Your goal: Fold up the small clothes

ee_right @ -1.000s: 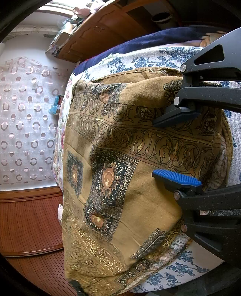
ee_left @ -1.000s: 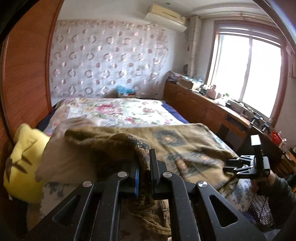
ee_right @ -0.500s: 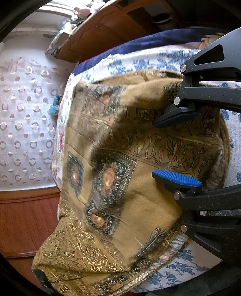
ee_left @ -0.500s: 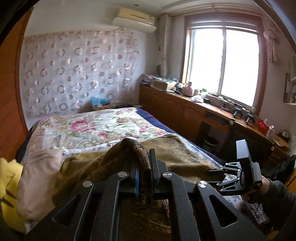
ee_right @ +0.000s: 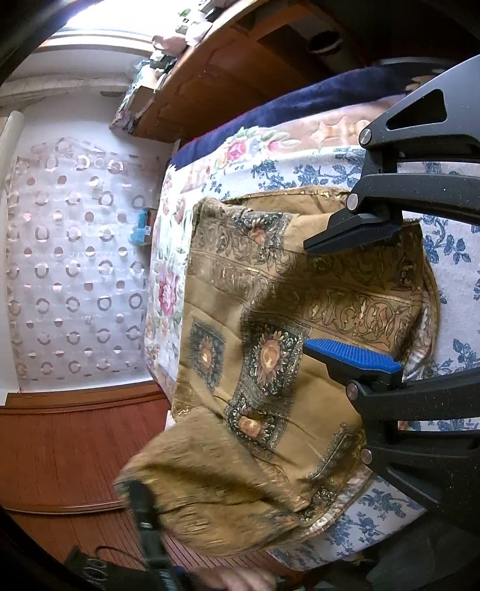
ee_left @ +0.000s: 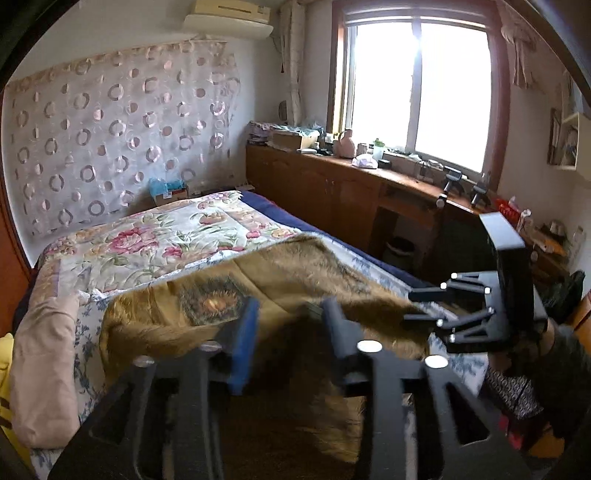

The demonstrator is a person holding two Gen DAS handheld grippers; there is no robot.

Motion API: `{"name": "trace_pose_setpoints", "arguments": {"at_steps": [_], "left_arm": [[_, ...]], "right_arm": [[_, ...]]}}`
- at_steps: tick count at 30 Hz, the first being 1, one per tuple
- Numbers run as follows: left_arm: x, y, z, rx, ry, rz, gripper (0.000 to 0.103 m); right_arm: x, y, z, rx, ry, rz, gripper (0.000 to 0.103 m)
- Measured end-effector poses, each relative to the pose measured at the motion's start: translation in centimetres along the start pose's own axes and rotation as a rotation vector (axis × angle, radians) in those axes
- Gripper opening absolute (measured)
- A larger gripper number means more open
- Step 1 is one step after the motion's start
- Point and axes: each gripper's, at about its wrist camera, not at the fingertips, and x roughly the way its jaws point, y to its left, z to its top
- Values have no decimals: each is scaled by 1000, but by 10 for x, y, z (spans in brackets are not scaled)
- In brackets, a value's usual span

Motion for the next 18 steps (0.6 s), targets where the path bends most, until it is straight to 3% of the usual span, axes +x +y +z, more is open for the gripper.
{"name": "trace_pose_setpoints", "arguments": {"at_steps": [9, 18], "left_arm": [[-15, 15, -27, -56, 3, 56, 71], [-31, 47, -59, -127, -2, 183, 72]], "right_arm": [[11, 7, 4, -2, 14, 46, 49], [25, 40, 10, -56, 28, 124, 49]]}}
